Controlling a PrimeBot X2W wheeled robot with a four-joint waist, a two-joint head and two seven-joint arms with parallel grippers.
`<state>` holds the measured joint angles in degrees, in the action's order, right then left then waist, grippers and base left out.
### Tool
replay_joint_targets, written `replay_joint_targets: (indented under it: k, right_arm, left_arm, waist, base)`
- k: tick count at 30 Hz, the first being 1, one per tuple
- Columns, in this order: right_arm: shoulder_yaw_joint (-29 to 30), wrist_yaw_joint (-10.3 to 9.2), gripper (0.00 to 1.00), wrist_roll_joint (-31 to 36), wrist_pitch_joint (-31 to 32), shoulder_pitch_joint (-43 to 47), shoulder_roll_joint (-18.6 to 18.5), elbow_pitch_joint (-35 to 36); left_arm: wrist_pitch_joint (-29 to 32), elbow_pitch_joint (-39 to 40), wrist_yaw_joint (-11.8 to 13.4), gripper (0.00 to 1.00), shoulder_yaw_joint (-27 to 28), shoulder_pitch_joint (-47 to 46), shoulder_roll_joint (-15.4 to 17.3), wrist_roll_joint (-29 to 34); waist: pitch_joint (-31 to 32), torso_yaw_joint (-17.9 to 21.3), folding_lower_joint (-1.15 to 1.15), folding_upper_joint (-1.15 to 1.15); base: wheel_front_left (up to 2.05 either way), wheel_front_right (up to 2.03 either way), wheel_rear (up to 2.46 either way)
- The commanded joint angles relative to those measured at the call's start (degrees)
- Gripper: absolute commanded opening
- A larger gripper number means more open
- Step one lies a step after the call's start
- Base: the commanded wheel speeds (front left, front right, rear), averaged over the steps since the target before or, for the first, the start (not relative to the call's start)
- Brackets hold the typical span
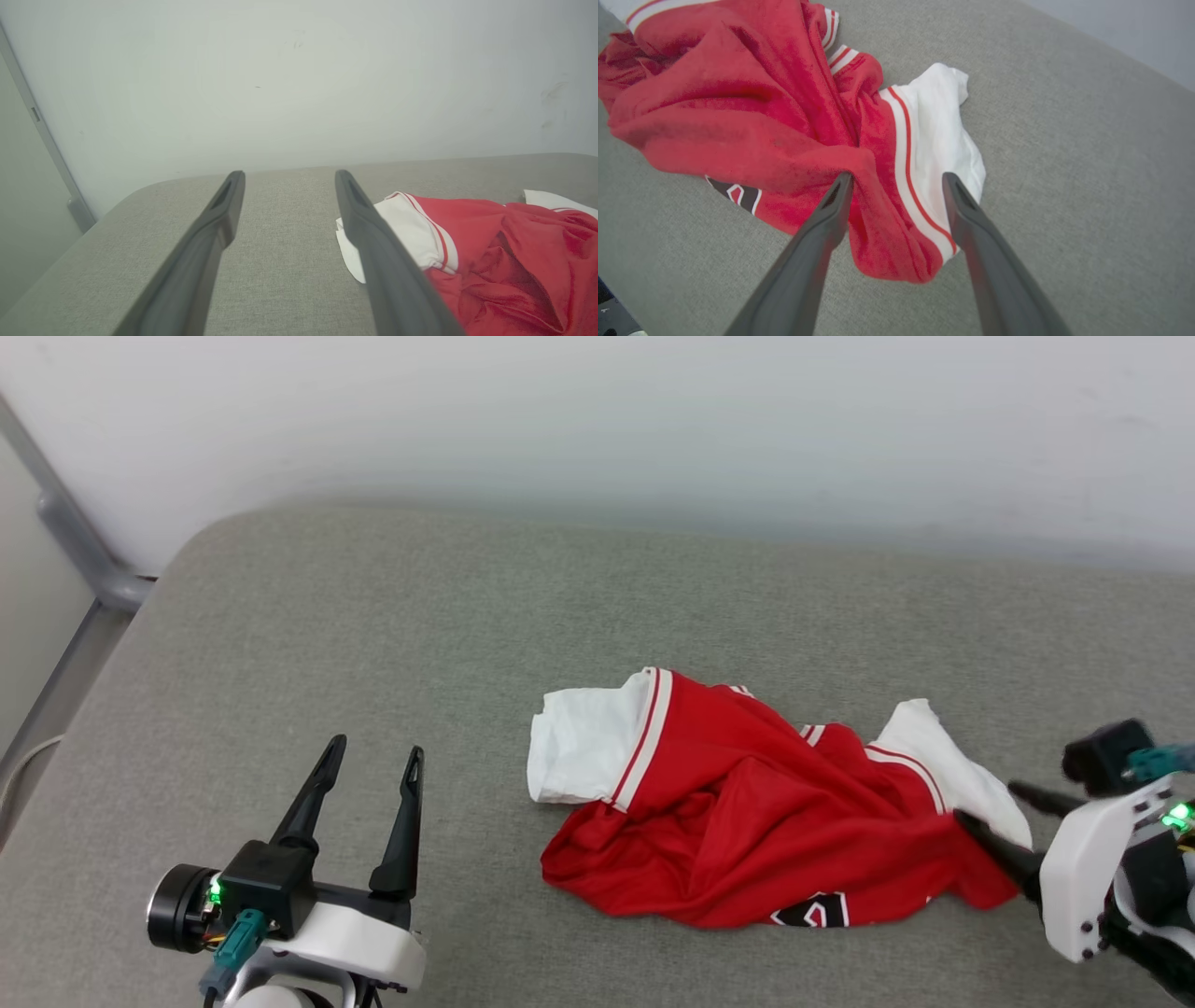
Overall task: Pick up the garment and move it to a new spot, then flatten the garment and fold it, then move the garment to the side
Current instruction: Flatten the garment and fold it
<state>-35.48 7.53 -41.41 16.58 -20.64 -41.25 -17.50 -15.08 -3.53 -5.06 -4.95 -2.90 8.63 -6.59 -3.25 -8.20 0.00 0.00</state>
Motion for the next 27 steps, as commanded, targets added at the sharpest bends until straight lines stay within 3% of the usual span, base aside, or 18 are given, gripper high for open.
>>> replay_joint_targets:
  k: [1,6,11,20,23,27]
  right_arm:
    - [2.86,-0.08,1.0,-0.66,-2.31,1.47,1.4,0.82]
    - [13.99,-0.08,1.0,1.45,-11.59,4.77,6.22,2.05]
    - [24.84,-0.06,1.0,6.49,-18.66,10.33,14.29,3.42]
    - [34.27,-0.06,1.0,17.0,-24.88,17.13,27.19,10.71]
    - [35.96,-0.06,1.0,18.85,-24.8,17.68,30.09,12.42]
    - [37.64,-0.06,1.0,20.96,-23.88,17.27,32.17,15.06]
  left_arm:
    - [-0.14,0.17,-0.26,1.0,0.02,-0.11,-0.24,-0.37]
    - [-0.14,0.16,-0.55,1.0,-0.5,0.61,-1.02,-1.1]
    - [-0.14,-1.02,-0.51,1.0,-0.5,1.51,-1.54,-1.58]
    - [-0.13,-1.38,-1.37,1.0,0.77,0.67,-2.34,-4.62]
    - [0.19,-1.64,-1.74,1.0,0.49,-1.46,-0.62,-5.57]
    - [6.71,-2.01,-2.31,1.0,-2.35,-7.39,3.93,-7.57]
  waist:
    - [0.83,1.33,0.0,0.0]
    - [1.84,3.25,0.0,0.0]
    - [2.23,4.73,0.0,0.0]
    - [0.67,7.22,0.0,0.0]
    - [-0.64,8.24,0.0,0.0]
    - [-3.23,9.66,0.0,0.0]
  base:
    - [0.0,0.0,0.0]
    - [0.0,0.0,0.0]
    - [0.0,0.0,0.0]
    - [0.0,0.0,0.0]
    - [0.0,0.0,0.0]
    - [0.0,0.0,0.0]
